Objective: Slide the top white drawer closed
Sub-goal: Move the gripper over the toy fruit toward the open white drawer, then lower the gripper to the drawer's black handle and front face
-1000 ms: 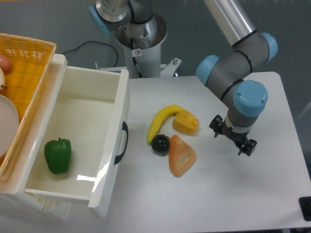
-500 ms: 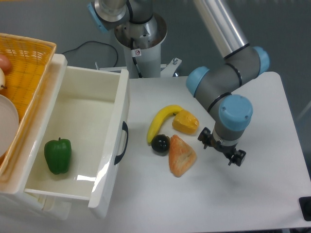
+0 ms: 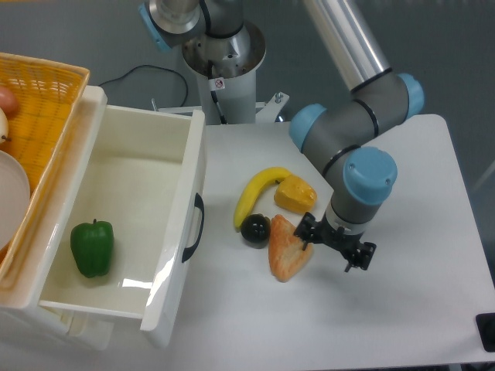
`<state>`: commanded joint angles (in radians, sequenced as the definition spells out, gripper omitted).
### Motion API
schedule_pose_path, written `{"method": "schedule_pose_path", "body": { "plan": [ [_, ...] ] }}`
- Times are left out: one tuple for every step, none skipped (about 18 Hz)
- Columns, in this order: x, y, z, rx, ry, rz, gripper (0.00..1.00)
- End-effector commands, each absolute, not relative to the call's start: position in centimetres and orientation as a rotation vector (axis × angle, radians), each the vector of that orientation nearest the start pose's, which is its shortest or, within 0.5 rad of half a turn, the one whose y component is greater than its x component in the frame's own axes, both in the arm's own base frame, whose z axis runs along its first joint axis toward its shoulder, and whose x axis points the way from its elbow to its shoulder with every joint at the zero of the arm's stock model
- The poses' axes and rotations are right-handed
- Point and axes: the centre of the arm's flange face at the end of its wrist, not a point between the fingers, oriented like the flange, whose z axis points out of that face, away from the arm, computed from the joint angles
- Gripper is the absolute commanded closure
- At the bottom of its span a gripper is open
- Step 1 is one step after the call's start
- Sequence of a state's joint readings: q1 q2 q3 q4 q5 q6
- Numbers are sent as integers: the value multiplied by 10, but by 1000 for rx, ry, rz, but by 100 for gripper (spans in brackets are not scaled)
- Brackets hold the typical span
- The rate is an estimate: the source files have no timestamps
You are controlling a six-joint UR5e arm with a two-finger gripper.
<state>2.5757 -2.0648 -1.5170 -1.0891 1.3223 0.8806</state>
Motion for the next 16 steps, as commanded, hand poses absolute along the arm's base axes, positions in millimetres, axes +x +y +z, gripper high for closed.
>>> {"method": "schedule_pose_path", "body": {
  "plan": [
    [-465, 488, 275, -2913, -166, -174, 0],
    [-457, 491, 276, -2916, -156, -180, 0],
    [-446, 494, 277, -2922, -164, -196, 0],
    [-436, 495, 280, -2928, -196, -215, 3],
    [-429, 493, 282, -2928, -238, -238, 9],
    [-420, 494, 287, -2930, -267, -257, 17],
    [-408, 497, 290, -2940, -269, -279, 28],
    [-400, 498, 293, -2945, -261, -299, 41],
    [-394, 501, 294, -2940, -251, -318, 47],
    [-388, 505, 295, -2931, -237, -334, 49],
    [-383, 508, 294, -2925, -227, -353, 50],
    [-378, 512, 294, -2922, -220, -370, 52],
    [-374, 513, 294, -2914, -220, -398, 57],
    [-373, 512, 294, -2906, -236, -434, 59],
    [-373, 511, 296, -2900, -248, -457, 65],
    [-373, 508, 299, -2897, -254, -466, 70]
  ]
}}
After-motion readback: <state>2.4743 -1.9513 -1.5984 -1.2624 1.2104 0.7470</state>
